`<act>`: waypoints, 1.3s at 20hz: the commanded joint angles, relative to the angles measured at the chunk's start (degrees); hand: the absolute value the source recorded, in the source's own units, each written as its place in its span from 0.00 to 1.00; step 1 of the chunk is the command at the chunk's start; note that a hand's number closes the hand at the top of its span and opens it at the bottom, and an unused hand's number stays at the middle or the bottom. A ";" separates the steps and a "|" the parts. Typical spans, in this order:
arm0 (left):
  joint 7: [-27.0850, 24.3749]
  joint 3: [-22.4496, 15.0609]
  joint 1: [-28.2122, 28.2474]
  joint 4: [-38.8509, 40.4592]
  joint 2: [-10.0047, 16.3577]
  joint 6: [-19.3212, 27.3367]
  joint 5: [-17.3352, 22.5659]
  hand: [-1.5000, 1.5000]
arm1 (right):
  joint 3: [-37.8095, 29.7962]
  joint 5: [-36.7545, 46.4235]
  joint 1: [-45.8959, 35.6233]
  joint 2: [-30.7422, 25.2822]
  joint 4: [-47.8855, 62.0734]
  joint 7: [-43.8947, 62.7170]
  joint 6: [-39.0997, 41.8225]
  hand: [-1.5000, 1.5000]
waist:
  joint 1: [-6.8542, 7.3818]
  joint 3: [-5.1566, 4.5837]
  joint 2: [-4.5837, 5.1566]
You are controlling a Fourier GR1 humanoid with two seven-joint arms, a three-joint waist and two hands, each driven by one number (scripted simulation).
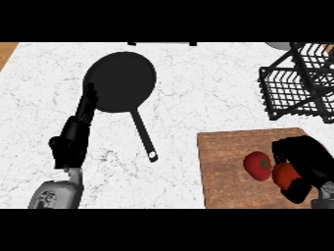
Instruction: Pick the bell pepper from the cutting board and place it in the tiered basket
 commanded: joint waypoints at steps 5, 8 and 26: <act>-0.70 0.47 -0.29 -0.04 -0.22 0.47 -0.01 0.50 | 1.79 11.00 -4.81 11.50 -7.95 27.75 9.45 1.00 | 0.15 0.78 0.35; 1.03 -1.22 1.56 -2.33 -0.02 -0.35 -0.53 0.50 | -0.21 10.20 -7.51 10.25 -16.45 29.40 14.75 1.00 | 0.06 0.80 0.20; -0.36 0.95 -1.71 1.36 -0.08 0.36 -0.49 0.50 | -23.74 -1.53 -46.71 7.70 -30.48 39.20 47.09 1.00 | 0.23 0.79 0.33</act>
